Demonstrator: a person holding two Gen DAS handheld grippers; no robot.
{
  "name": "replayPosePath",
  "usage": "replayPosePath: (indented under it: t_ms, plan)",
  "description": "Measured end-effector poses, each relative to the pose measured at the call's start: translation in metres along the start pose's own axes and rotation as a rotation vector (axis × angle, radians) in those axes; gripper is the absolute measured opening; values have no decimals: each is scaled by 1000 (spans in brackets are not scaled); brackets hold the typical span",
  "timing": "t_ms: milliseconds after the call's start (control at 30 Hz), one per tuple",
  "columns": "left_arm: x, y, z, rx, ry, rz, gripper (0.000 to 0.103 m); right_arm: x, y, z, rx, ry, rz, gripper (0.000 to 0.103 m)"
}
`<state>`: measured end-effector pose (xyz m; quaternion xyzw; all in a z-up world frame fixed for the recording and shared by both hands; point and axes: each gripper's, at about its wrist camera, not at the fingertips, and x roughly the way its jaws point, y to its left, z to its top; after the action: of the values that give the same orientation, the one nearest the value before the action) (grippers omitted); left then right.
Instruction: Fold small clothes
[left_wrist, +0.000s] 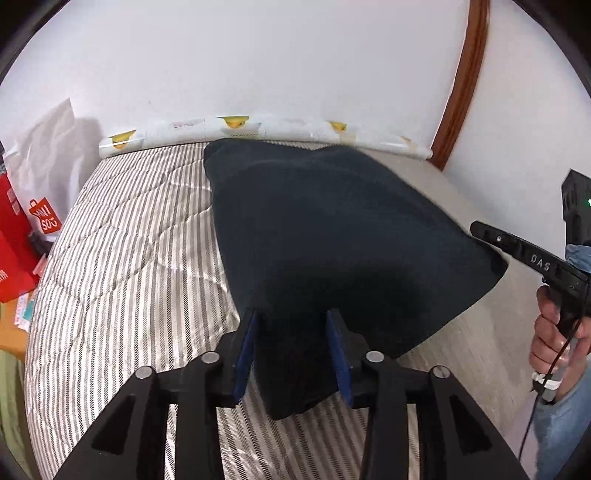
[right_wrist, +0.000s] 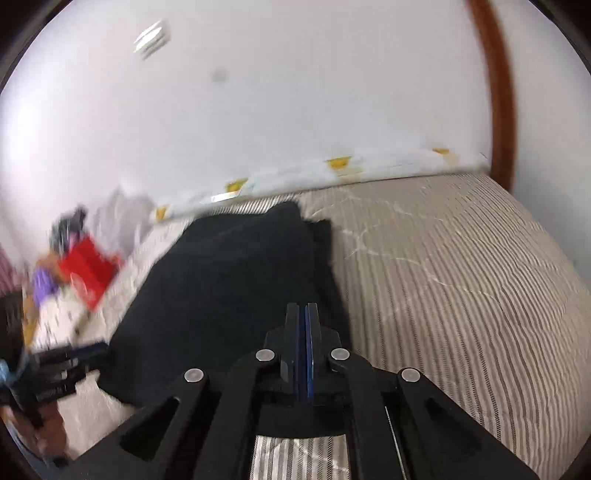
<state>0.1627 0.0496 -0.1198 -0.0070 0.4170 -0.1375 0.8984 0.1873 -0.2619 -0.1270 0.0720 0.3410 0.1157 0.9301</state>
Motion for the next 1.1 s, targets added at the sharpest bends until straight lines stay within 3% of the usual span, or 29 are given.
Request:
replayPosePath:
  t_ms: [167,333,400,433,467,733,933,1000,1033,1100]
  plan:
    - [9,1,-17,19,43,7,43,21,-5,-25,-36,94,-55,2]
    - [0,15,-6,-29,39,-46,43,12,1,-4,-111,125,-63,7]
    - [1,20,6,-33,25,-41,43,10,2,10,-118,105,-52,25]
    - [2,22,11,-31,24,-41,43,12,-1,24,-113,86,-42,44]
    - [4,24,18,-29,20,-42,43,17,-3,35,-107,77,-34,55]
    - [23,37,67,-13,-15,29,42,97,-10,102,-63,165,17,55]
    - [40,49,73,-41,0,-8,42,165,-18,121,9,249,88,54]
    - [43,51,70,-32,0,-21,42,180,-21,124,45,261,116,43]
    - [47,51,69,-30,4,-25,42,185,-19,126,44,275,162,21]
    - [49,53,68,-38,8,-36,42,181,-11,129,-28,252,176,14]
